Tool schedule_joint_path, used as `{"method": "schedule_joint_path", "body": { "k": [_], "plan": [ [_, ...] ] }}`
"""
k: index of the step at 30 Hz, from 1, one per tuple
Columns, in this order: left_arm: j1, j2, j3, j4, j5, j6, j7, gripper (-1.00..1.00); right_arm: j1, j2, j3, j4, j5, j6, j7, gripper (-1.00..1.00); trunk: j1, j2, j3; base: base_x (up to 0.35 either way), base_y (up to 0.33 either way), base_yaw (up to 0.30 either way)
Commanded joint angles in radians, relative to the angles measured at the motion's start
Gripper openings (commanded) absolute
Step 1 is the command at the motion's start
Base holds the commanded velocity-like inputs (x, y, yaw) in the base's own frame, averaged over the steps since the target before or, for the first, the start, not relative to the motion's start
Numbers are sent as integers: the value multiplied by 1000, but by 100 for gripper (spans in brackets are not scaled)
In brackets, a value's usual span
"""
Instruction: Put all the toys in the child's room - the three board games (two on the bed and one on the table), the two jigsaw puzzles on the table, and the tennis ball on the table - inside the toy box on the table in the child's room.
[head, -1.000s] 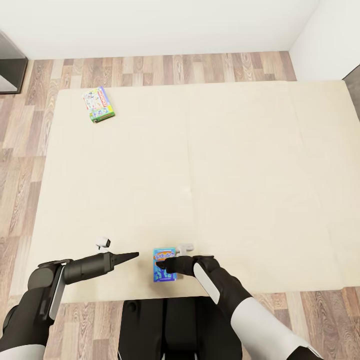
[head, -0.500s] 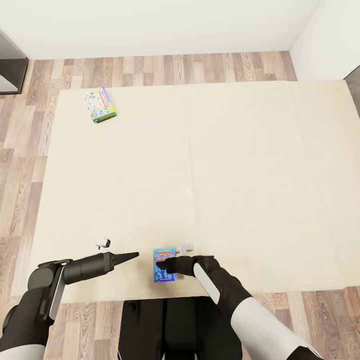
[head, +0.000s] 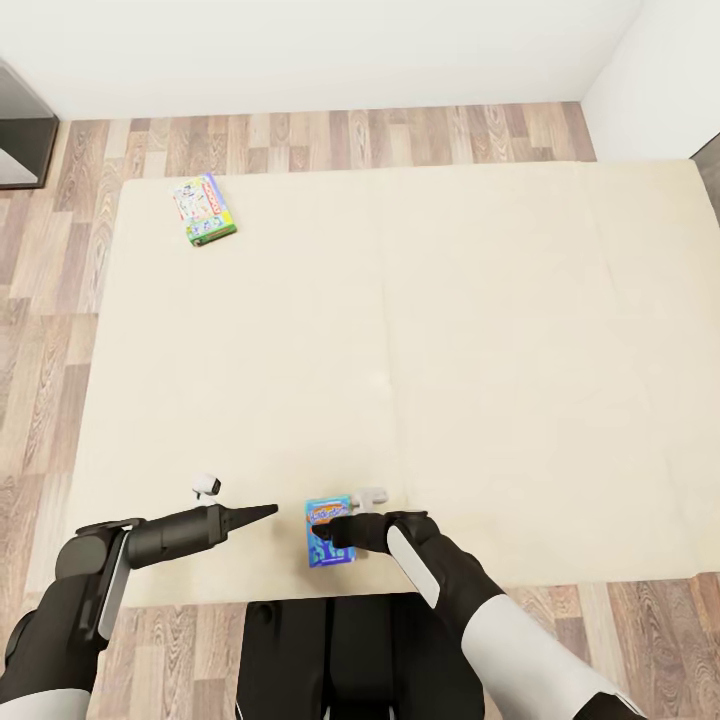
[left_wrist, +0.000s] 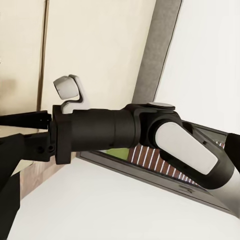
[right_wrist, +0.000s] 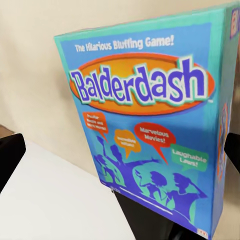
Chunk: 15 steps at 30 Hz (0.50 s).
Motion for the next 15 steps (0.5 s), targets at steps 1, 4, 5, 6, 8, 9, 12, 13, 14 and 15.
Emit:
{"method": "schedule_joint_path", "body": {
  "k": [1, 4, 5, 6, 8, 9, 12, 13, 14, 15],
  "plan": [
    [0, 0, 0, 0, -1, 11, -4, 100, 0, 0, 0, -1, 0, 5, 2, 100, 1, -1, -1, 0, 22, 0],
    [0, 0, 0, 0, -1, 11, -4, 100, 0, 0, 0, -1, 0, 6, 2, 100, 1, -1, -1, 0, 70, 0],
    [0, 0, 0, 0, -1, 11, -4, 100, 0, 0, 0, -1, 0, 6, 2, 100, 1, -1, -1, 0, 73, 0],
    [0, 0, 0, 0, -1, 11, -4, 100, 0, 0, 0, -1, 0, 7, 2, 100, 1, -1, -1, 0, 47, 0],
    [0, -1, 0, 0, 0, 11, -4, 100, 0, 0, 0, -1, 0, 8, 2, 100, 1, -1, -1, 0, 34, 0],
    [0, -1, 0, 0, -1, 11, -4, 100, 0, 0, 0, -1, 0, 10, 2, 100, 1, -1, -1, 0, 19, 0],
    [0, 0, 0, 0, 0, 11, -4, 100, 0, 0, 0, -1, 0, 17, 2, 100, 1, -1, -1, 0, 10, 0],
    [0, 0, 0, 0, 0, 11, -4, 100, 0, 0, 0, -1, 0, 19, 2, 100, 1, -1, -1, 0, 9, 0],
    [0, 1, 0, 0, 0, 11, -4, 100, 0, 0, 0, -1, 0, 20, 2, 100, 1, -1, -1, 0, 34, 0],
    [0, 1, 0, 0, 1, 11, -4, 100, 0, 0, 0, -1, 0, 20, 2, 100, 1, -1, -1, 0, 71, 0]
  ]
}}
